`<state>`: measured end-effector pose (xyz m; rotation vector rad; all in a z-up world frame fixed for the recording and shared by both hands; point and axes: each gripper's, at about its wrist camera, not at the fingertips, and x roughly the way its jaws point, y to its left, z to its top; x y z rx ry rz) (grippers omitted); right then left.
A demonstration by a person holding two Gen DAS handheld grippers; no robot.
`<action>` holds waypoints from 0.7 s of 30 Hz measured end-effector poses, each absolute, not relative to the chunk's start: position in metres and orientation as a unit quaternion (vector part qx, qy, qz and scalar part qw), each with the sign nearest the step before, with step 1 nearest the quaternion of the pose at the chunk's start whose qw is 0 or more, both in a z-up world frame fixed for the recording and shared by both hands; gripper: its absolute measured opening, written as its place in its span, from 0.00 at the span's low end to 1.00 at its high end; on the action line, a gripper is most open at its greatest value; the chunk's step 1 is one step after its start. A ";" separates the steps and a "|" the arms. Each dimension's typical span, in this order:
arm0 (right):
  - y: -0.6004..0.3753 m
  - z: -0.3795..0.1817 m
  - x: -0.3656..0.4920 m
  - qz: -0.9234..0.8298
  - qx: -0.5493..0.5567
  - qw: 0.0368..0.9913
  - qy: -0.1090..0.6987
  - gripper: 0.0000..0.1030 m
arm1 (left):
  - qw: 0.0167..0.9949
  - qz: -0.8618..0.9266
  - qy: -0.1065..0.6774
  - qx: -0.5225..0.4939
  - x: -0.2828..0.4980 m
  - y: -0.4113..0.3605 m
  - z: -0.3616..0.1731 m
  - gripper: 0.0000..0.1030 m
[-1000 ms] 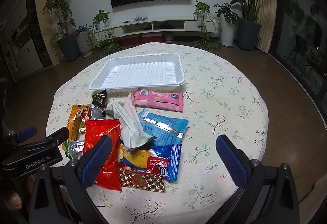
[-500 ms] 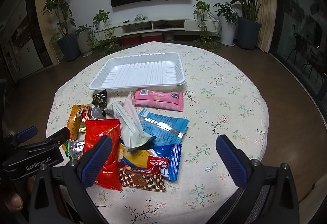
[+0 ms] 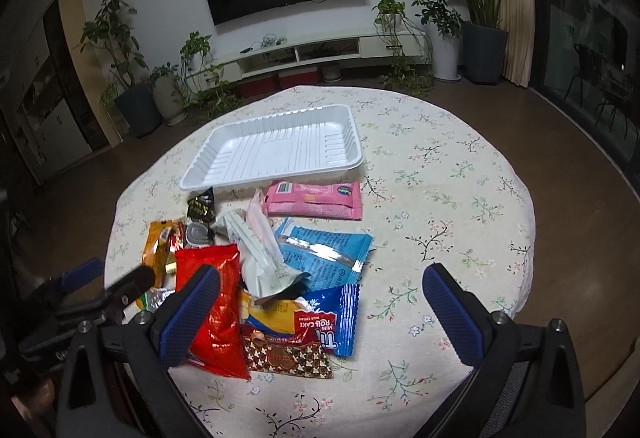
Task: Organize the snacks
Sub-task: 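Grasp the orange snack bar with the left gripper while the right gripper approaches the red chip bag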
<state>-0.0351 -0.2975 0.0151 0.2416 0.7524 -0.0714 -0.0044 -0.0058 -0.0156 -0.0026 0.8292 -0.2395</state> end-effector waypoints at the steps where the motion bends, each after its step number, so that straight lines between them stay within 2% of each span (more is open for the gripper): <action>1: -0.300 0.016 -0.035 -0.037 0.124 0.922 0.364 1.00 | 0.907 -0.111 0.406 0.008 -0.007 -0.005 -0.017 1.00; 5: -0.304 0.017 -0.036 -0.026 0.127 0.921 0.366 1.00 | 0.911 -0.110 0.397 0.002 -0.014 0.009 -0.017 1.00; 11: -0.300 0.012 -0.036 -0.004 0.106 0.921 0.374 1.00 | 0.880 -0.124 0.458 -0.018 -0.013 0.034 -0.038 1.00; 16: -0.313 0.003 -0.035 0.012 0.151 0.912 0.381 1.00 | 0.885 -0.149 0.441 -0.034 -0.024 0.035 -0.041 0.99; 17: -0.316 0.001 -0.035 0.013 0.161 0.910 0.381 1.00 | 0.886 -0.149 0.438 -0.035 -0.023 0.036 -0.040 0.98; 19: -0.320 -0.002 -0.035 0.023 0.181 0.905 0.385 1.00 | 0.883 -0.157 0.440 -0.044 -0.015 0.039 -0.039 0.85; 21: -0.320 -0.003 -0.036 0.024 0.188 0.904 0.383 1.00 | 0.879 -0.145 0.451 -0.044 -0.002 0.044 -0.039 0.77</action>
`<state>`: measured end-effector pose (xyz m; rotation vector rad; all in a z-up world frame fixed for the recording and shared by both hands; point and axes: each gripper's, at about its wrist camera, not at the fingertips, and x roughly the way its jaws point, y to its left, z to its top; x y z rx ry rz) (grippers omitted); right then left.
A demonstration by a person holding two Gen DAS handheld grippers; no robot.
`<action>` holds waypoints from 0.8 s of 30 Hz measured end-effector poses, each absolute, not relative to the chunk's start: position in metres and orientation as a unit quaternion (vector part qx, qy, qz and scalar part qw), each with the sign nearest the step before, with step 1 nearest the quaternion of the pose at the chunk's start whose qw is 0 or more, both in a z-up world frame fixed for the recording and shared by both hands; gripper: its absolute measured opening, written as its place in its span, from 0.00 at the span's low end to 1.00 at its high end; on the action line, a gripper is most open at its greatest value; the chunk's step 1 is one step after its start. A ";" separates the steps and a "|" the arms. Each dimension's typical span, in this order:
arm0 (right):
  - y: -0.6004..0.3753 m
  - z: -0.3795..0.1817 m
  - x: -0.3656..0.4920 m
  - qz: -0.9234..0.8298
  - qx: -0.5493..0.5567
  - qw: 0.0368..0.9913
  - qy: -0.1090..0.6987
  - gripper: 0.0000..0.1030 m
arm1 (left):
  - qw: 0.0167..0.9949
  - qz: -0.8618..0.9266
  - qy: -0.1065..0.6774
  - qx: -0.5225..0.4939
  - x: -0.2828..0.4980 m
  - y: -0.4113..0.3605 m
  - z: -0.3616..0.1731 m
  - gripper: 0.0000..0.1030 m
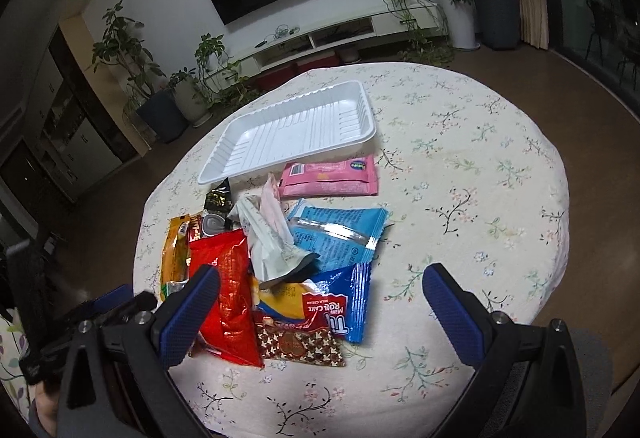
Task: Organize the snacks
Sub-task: 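Grasp the orange snack bar with the left gripper while the right gripper approaches the red chip bag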
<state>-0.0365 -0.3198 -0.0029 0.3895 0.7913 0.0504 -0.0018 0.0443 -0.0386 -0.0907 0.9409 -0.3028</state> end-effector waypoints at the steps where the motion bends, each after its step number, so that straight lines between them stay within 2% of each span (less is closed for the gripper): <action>1: -0.319 -0.002 -0.038 0.025 0.188 0.906 0.378 1.00 | 0.876 -0.140 0.460 -0.041 0.008 0.048 -0.039 0.72; 4: -0.314 -0.003 -0.037 0.041 0.181 0.907 0.379 0.99 | 0.867 -0.130 0.480 -0.019 0.030 0.051 -0.042 0.68; 7: -0.314 -0.005 -0.034 0.048 0.191 0.901 0.387 0.92 | 0.856 -0.138 0.498 0.016 0.049 0.046 -0.049 0.65; 10: -0.316 -0.006 -0.032 0.039 0.192 0.899 0.391 0.90 | 0.843 -0.136 0.519 0.030 0.068 0.044 -0.062 0.52; 13: -0.318 -0.005 -0.032 0.032 0.189 0.901 0.389 0.90 | 0.836 -0.136 0.529 0.051 0.083 0.037 -0.074 0.50; 16: -0.318 -0.004 -0.030 0.030 0.183 0.903 0.388 0.90 | 0.827 -0.137 0.541 0.060 0.093 0.035 -0.083 0.38; 23: -0.309 -0.008 -0.028 0.043 0.167 0.904 0.392 0.90 | 0.828 -0.130 0.540 0.074 0.109 0.032 -0.088 0.34; 24: -0.309 -0.008 -0.027 0.044 0.166 0.904 0.392 0.90 | 0.830 -0.128 0.538 0.076 0.110 0.031 -0.088 0.28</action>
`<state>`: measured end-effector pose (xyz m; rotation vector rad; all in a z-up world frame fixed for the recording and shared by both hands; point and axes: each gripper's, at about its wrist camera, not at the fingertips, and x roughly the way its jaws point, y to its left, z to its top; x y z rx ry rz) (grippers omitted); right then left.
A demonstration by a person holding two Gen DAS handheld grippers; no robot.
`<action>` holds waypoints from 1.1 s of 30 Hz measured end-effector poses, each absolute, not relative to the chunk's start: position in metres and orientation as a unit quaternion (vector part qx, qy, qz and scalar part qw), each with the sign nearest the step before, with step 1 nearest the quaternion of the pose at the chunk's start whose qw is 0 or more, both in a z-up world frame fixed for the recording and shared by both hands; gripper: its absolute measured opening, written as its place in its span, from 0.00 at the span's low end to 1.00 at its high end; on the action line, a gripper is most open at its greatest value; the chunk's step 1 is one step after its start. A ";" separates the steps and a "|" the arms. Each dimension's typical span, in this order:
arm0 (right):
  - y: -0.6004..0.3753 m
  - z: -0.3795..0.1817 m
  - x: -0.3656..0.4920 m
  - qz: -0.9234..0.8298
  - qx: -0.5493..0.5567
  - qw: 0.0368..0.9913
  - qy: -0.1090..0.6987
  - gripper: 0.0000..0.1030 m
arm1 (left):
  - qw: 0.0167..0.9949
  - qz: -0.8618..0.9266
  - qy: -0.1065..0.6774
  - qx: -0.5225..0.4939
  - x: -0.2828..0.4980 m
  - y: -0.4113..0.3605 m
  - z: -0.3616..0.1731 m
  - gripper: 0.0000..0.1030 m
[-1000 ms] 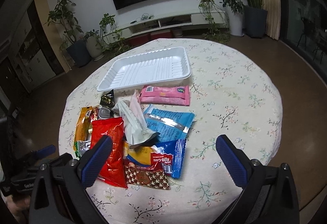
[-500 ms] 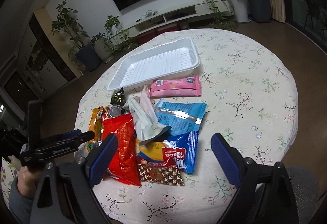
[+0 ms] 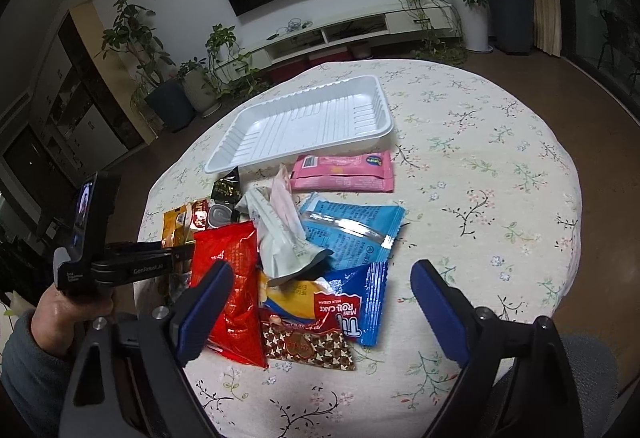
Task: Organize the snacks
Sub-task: 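Grasp the orange snack bar with the left gripper while the right gripper approaches the red chip bag, then lift the orange bar with the left gripper while the right gripper grasps the red chip bag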
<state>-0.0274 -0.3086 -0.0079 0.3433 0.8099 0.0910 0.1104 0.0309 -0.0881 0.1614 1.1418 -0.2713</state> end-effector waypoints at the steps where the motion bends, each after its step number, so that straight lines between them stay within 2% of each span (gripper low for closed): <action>1: -0.308 -0.007 -0.028 0.045 0.164 0.904 0.391 0.90 | 0.831 -0.127 0.536 0.077 0.110 0.031 -0.088 0.21; 3: -0.307 -0.007 -0.028 0.046 0.159 0.906 0.390 0.89 | 0.833 -0.126 0.534 0.069 0.112 0.034 -0.088 0.15; 6: -0.304 -0.006 -0.028 0.049 0.152 0.906 0.391 0.86 | 0.833 -0.128 0.535 0.066 0.106 0.038 -0.086 0.13; 10: -0.297 -0.007 -0.026 0.058 0.142 0.905 0.397 0.80 | 0.834 -0.132 0.531 0.077 0.099 0.038 -0.086 0.11; 24: -0.242 -0.013 -0.016 0.119 0.119 0.890 0.423 0.80 | 0.843 -0.163 0.512 -0.021 0.082 0.072 -0.065 0.10; 31: -0.225 -0.025 -0.003 0.124 0.120 0.875 0.452 0.66 | 0.845 -0.187 0.496 -0.072 0.062 0.089 -0.057 0.10; 33: -0.223 -0.028 0.002 0.124 0.128 0.870 0.460 0.66 | 0.845 -0.192 0.492 -0.080 0.059 0.091 -0.056 0.10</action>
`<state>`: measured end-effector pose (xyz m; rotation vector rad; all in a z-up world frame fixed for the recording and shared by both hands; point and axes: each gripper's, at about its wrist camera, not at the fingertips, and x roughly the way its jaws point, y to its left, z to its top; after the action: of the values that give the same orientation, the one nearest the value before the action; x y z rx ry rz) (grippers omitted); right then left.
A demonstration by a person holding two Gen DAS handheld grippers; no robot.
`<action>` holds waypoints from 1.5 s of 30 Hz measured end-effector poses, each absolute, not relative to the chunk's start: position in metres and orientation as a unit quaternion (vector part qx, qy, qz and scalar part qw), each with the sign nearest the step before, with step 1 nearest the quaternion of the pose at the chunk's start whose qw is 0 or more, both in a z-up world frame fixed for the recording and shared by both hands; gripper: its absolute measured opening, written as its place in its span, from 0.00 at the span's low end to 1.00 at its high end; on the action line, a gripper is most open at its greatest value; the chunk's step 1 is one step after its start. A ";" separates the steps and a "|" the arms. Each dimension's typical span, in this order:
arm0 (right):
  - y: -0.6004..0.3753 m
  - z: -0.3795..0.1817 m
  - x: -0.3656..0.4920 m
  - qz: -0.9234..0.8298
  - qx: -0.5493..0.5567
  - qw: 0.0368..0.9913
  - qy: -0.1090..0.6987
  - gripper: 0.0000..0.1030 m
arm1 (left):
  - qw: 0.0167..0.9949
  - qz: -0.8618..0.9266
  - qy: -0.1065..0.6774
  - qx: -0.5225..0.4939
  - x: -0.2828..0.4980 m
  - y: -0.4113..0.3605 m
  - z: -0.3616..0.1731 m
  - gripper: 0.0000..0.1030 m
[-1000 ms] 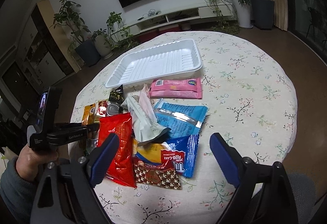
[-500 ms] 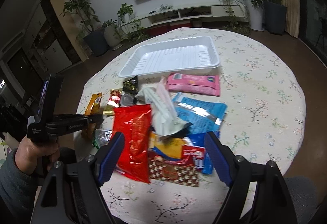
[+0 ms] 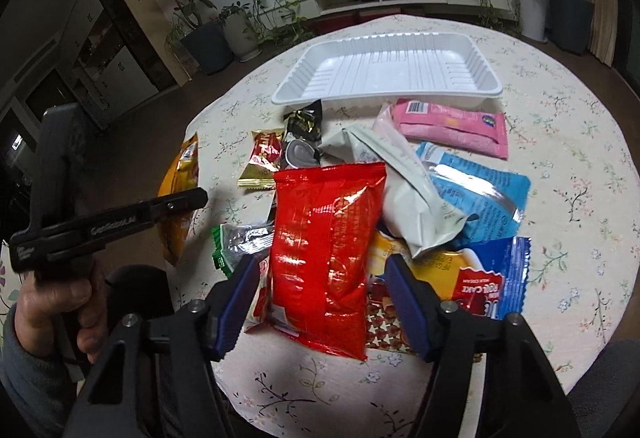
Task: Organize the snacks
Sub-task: 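Lift the orange bar with the left gripper while the right gripper grasps the red chip bag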
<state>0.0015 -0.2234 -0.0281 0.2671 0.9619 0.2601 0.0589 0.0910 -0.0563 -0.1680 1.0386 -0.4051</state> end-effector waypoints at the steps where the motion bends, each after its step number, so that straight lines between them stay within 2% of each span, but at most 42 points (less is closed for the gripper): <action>1: -0.221 -0.030 0.003 0.124 0.129 0.868 0.463 0.66 | 0.845 -0.194 0.492 -0.083 0.056 0.092 -0.056 0.10; 12: -0.208 -0.044 0.019 0.109 0.113 0.860 0.485 0.66 | 0.838 -0.212 0.493 -0.098 0.051 0.090 -0.066 0.10; 17: -0.214 -0.046 0.022 0.113 0.131 0.858 0.484 0.57 | 0.837 -0.218 0.493 -0.101 0.050 0.090 -0.066 0.10; 20: -0.219 -0.047 0.024 0.121 0.146 0.854 0.485 0.48 | 0.836 -0.220 0.493 -0.101 0.049 0.090 -0.067 0.10; 22: -0.219 -0.047 0.025 0.125 0.149 0.852 0.485 0.37 | 0.835 -0.221 0.493 -0.101 0.049 0.089 -0.067 0.10; 25: -0.222 -0.049 0.025 0.132 0.160 0.849 0.486 0.31 | 0.834 -0.223 0.494 -0.101 0.049 0.087 -0.067 0.10; 34: -0.237 -0.044 0.022 0.149 0.226 0.845 0.462 0.28 | 0.832 -0.232 0.492 -0.107 0.049 0.084 -0.066 0.10; 45: -0.240 -0.048 0.023 0.125 0.220 0.846 0.470 0.34 | 0.828 -0.236 0.497 -0.107 0.047 0.079 -0.071 0.10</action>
<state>0.0226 -0.2395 -0.0485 0.4633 0.9910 0.2632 0.0470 0.0793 -0.0705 -0.2271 1.0547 -0.5008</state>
